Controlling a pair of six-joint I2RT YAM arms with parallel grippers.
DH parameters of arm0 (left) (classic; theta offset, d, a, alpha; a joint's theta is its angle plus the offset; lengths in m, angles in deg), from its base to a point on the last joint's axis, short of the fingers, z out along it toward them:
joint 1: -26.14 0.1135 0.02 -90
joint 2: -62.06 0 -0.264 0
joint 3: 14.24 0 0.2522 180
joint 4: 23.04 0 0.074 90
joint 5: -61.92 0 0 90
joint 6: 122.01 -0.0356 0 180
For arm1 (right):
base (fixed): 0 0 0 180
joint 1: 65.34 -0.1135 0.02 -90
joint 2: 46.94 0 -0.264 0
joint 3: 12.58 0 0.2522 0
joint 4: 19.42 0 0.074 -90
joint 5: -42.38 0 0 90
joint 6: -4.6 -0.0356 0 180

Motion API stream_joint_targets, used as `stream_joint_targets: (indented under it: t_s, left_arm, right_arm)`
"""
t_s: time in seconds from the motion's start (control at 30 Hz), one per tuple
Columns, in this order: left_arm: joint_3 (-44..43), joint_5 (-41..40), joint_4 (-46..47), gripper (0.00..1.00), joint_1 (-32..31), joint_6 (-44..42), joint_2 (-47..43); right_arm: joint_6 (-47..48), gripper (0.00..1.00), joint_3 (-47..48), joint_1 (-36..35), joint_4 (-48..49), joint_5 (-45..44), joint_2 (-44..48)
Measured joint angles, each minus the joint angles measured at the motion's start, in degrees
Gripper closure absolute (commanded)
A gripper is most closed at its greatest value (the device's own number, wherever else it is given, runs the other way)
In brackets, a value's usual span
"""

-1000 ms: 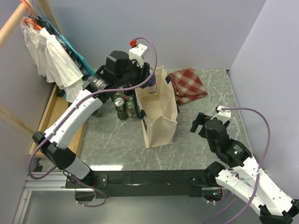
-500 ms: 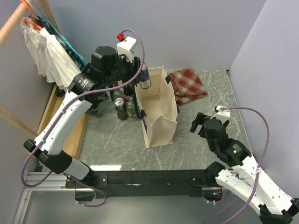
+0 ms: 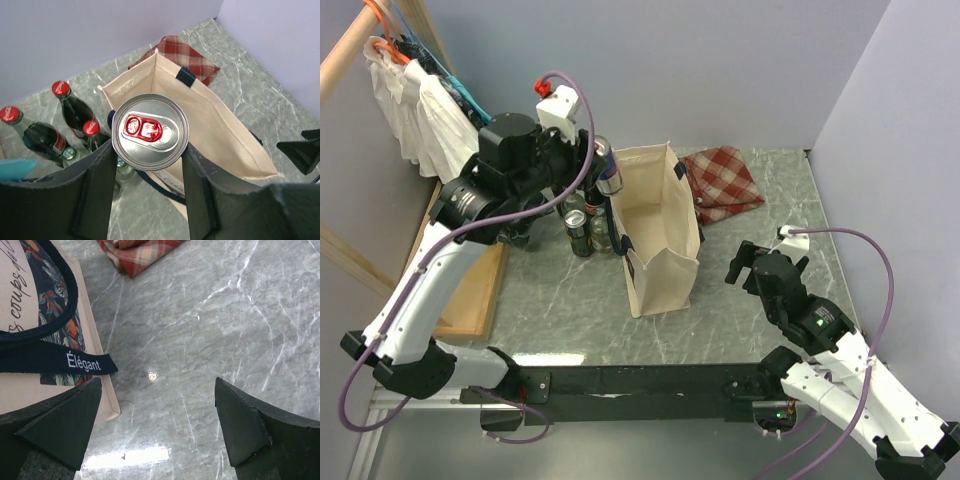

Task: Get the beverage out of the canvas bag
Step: Place the drink at the center of the board.

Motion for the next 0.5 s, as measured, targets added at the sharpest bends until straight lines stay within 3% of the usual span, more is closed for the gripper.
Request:
stream_joint_targets:
  t_s: [0.5]
  left_arm:
    - [13.5,-0.3,0.4,0.99,0.0,2.7,-9.0]
  right_arm:
    - [0.0,0.0,0.0,0.0,0.0,0.2,1.1]
